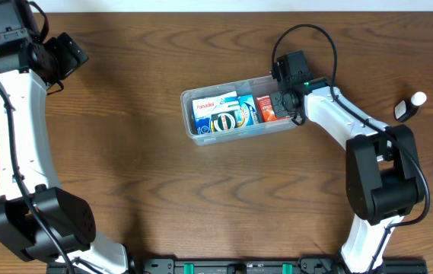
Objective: Pack container
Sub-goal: 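Lower the red box into the container's right side and release, then move the right gripper over the white-capped bottle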
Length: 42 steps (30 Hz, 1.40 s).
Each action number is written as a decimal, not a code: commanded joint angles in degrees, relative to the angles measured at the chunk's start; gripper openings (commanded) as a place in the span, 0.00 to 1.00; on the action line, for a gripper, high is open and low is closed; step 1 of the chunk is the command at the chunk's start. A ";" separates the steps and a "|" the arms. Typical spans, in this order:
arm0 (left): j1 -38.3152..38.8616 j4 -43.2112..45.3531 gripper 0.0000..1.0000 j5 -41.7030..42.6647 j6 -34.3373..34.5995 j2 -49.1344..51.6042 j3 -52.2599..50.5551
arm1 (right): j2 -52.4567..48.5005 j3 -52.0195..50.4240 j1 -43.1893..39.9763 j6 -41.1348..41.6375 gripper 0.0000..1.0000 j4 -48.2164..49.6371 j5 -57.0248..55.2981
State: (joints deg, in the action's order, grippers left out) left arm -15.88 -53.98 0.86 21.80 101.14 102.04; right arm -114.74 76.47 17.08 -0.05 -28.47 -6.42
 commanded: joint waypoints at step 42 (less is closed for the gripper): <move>-0.13 -0.22 0.98 -0.68 -0.37 0.13 0.09 | 21.33 8.79 -44.06 -1.77 0.86 -15.67 0.87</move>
State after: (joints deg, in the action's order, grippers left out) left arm -15.88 -53.95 0.86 21.80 101.14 102.04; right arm -90.63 85.43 -25.65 1.74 -44.34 -6.96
